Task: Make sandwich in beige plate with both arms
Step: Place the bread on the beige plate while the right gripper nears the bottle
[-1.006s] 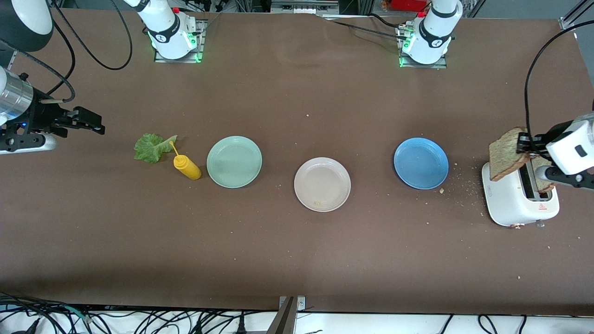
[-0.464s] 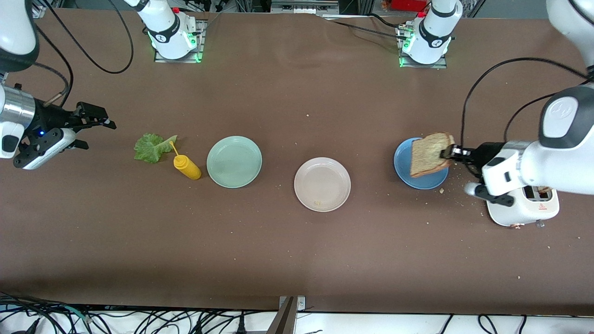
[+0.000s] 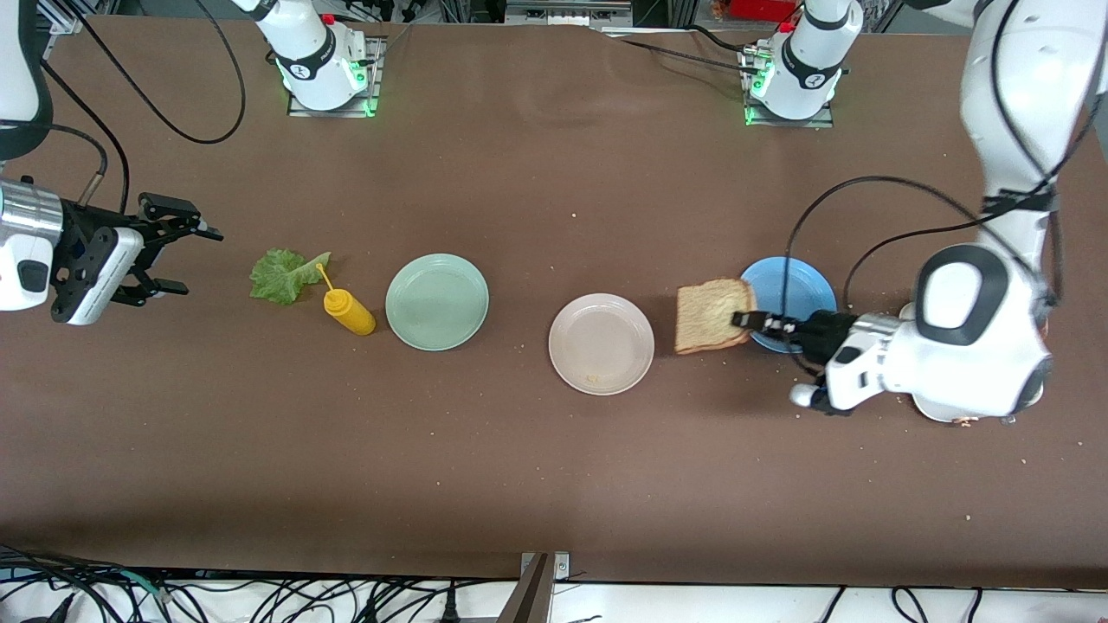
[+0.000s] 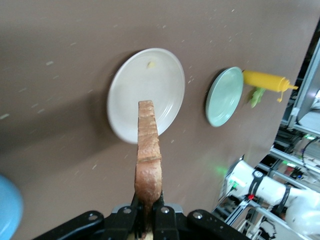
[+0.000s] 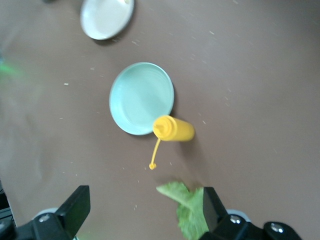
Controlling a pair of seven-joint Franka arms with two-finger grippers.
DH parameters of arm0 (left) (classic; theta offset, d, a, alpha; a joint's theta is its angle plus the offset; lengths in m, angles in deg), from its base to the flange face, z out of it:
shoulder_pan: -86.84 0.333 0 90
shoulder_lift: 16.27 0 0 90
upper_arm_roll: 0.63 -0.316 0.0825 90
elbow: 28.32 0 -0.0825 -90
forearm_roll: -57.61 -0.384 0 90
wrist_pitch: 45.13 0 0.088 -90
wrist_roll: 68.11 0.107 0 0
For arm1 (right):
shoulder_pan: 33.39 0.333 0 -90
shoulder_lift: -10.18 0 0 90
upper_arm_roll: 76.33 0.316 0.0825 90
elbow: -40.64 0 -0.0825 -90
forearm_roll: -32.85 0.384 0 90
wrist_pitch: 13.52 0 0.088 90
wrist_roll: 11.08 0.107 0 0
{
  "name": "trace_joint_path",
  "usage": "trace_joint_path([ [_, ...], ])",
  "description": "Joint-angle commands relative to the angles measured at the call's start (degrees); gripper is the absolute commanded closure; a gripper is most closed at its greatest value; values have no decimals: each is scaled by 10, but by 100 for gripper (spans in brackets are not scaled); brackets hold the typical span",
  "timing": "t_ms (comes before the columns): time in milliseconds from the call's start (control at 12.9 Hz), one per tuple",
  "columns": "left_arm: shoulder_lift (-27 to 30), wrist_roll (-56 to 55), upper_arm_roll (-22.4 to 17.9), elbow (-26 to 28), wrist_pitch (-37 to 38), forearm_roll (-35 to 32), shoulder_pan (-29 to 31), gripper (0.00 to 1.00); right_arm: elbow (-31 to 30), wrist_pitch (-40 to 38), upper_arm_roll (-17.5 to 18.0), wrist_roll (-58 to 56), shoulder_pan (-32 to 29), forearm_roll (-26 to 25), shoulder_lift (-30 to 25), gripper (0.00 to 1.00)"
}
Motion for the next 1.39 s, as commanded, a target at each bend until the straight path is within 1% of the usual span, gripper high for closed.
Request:
trace_joint_path([
  [0, -38, 10, -2, 11, -93, 86, -41, 100, -3, -13, 1, -150, -43, 68, 61, 0],
  [155, -60, 34, -2, 11, -125, 125, -56, 100, -3, -22, 2, -233, -59, 89, 100, 0],
  [387, -87, 81, -2, 12, -135, 136, -62, 100, -2, -27, 2, -363, -78, 133, 164, 0],
  [464, -91, 96, -2, 23, -139, 140, -75, 100, 0, -38, 2, -407, -80, 157, 191, 0],
  [542, -91, 113, -2, 35, -150, 142, -75, 100, 2, -49, 2, -445, -82, 181, 214, 0],
  [696, -98, 147, -2, 48, -164, 163, -77, 100, 22, -49, 3, -528, -83, 200, 265, 0],
  [774, -108, 154, -2, 48, -167, 173, -77, 98, 34, -49, 4, -566, -82, 217, 291, 0],
  [851, -114, 155, -2, 48, -168, 178, -79, 75, 39, -48, 4, -586, -82, 228, 306, 0],
  [928, -115, 155, -2, 48, -170, 181, -83, 1, 47, -46, 5, -601, -82, 229, 316, 0],
  [1238, -107, 151, -3, 46, -172, 172, -84, 0, 71, -45, 17, -671, -82, 257, 362, 0],
  [1315, -105, 146, -4, 45, -172, 171, -84, 0, 82, -45, 25, -685, -82, 263, 376, 0],
])
